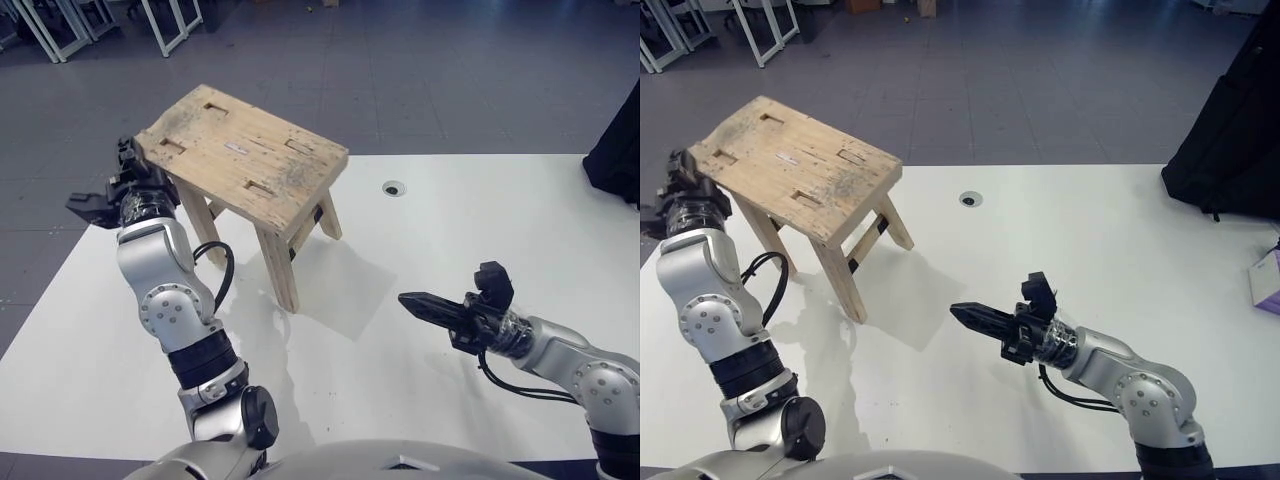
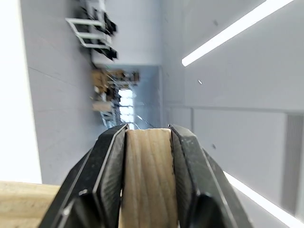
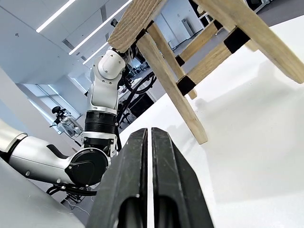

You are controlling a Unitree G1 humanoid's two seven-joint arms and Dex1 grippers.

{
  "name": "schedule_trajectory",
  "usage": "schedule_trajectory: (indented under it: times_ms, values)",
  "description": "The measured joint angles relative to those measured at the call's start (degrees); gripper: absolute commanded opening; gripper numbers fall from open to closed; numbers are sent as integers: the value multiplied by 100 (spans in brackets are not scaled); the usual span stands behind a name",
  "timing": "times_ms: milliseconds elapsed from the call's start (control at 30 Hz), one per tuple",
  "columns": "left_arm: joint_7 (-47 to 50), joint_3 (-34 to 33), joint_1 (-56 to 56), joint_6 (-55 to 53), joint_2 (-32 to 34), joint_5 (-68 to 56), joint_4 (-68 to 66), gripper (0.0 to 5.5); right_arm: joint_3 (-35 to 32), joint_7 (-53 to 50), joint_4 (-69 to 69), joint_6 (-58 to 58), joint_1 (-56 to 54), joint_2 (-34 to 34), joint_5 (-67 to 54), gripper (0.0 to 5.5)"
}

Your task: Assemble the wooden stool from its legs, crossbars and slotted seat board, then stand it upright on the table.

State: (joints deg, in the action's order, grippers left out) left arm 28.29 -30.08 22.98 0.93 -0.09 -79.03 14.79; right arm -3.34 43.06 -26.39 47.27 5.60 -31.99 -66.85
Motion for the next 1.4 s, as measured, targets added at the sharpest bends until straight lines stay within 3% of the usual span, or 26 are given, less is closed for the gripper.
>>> schedule_trajectory:
  times_ms: [133,267,400,500,567,700,867,1033,1200,1400]
  values:
    - [178,55,-119,152,-174,465,99,130,8,97,65,-20,4,5,152,12]
    - [331,511,-310,41,-477,795,330,130,53,104,66,-19,31,47,200,12]
    - [284,1039,-649,-502,-528,1119,508,225,90,102,70,-20,124,107,258,67]
    - [247,1080,-731,-669,-495,1189,600,271,135,96,70,-21,185,190,330,119]
    - [245,1098,-794,-806,-434,1185,661,309,196,88,62,-25,208,188,430,124]
    - [-44,1359,-1050,-1583,-31,1075,825,309,370,196,-54,-25,331,168,593,124]
    - [-1420,2389,-1477,-2583,572,1156,1118,309,551,337,-141,-294,435,185,994,124]
    - [-2986,3006,-1846,-2613,1235,1229,1664,309,691,363,-27,-660,444,232,1560,124]
    - [-3350,3189,-2344,-3181,1891,1589,1535,309,761,136,124,-1118,424,204,2407,124]
    - [-3439,3114,-2554,-3468,1922,1870,1200,309,438,-270,164,-1074,22,292,2395,124]
